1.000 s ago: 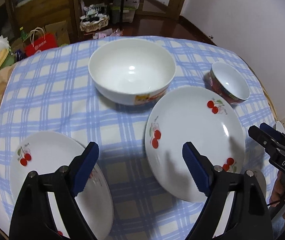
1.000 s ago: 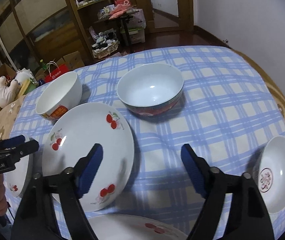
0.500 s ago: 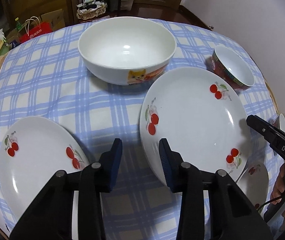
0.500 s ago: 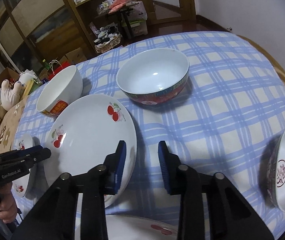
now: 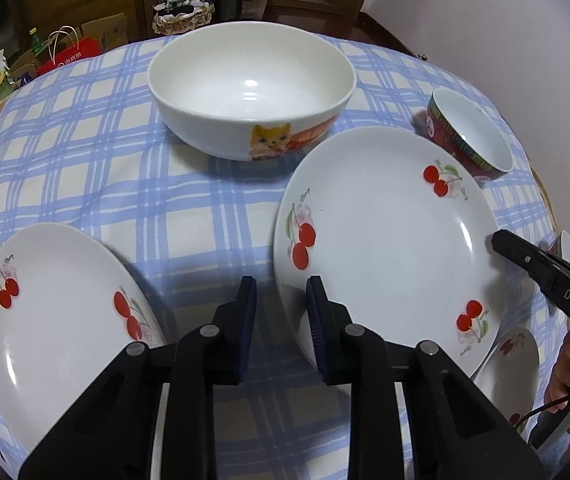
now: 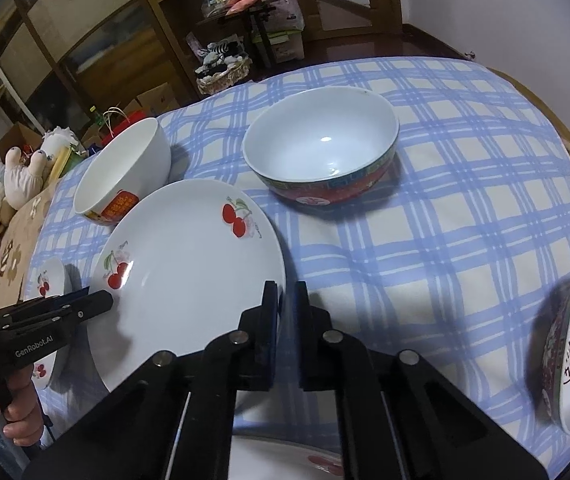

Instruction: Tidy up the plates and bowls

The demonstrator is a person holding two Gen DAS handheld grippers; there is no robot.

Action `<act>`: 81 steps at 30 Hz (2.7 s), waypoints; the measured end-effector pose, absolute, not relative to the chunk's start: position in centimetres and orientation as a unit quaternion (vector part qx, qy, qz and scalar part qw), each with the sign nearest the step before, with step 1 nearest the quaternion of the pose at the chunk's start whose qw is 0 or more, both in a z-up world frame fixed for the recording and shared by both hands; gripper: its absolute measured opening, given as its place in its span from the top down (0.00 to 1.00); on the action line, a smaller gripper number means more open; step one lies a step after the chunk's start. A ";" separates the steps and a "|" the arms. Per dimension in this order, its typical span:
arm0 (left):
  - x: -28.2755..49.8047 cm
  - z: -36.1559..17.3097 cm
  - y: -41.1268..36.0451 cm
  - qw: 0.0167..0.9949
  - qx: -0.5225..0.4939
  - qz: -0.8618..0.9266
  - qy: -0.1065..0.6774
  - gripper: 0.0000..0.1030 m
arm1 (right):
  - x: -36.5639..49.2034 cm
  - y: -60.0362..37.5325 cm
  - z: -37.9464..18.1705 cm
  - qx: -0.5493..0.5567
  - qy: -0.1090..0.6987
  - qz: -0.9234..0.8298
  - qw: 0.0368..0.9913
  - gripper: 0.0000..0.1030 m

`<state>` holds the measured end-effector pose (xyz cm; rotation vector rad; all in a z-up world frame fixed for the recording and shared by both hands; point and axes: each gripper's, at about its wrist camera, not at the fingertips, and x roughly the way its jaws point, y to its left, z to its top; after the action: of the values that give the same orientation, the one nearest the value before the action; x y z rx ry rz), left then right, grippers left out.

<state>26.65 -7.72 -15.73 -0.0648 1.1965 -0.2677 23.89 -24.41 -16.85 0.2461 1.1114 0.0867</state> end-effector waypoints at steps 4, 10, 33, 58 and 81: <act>26.7 -15.9 -8.2 0.811 -0.026 -0.141 0.567 0.79 | 24.1 -24.1 -17.1 0.109 0.528 0.035 0.841 0.95; 26.3 -16.2 -9.2 0.815 -0.022 -0.143 0.561 0.79 | 24.1 -24.2 -17.3 0.116 0.528 0.030 0.841 0.95; 27.0 -15.3 -6.9 0.813 -0.066 -0.144 0.560 0.87 | 24.0 -24.2 -17.3 0.119 0.528 0.031 0.840 0.94; 26.0 -13.0 -6.0 0.821 -0.062 -0.162 0.544 0.87 | 22.9 -24.0 -15.4 0.119 0.527 0.033 0.841 0.94; 22.7 -8.6 -7.0 0.825 -0.064 -0.203 0.523 0.87 | 18.2 -25.3 -11.2 0.133 0.515 0.010 0.847 0.94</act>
<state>22.73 -6.99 -8.62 -0.1363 1.1123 -0.4325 18.22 -25.30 -11.22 0.2807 1.0861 0.0221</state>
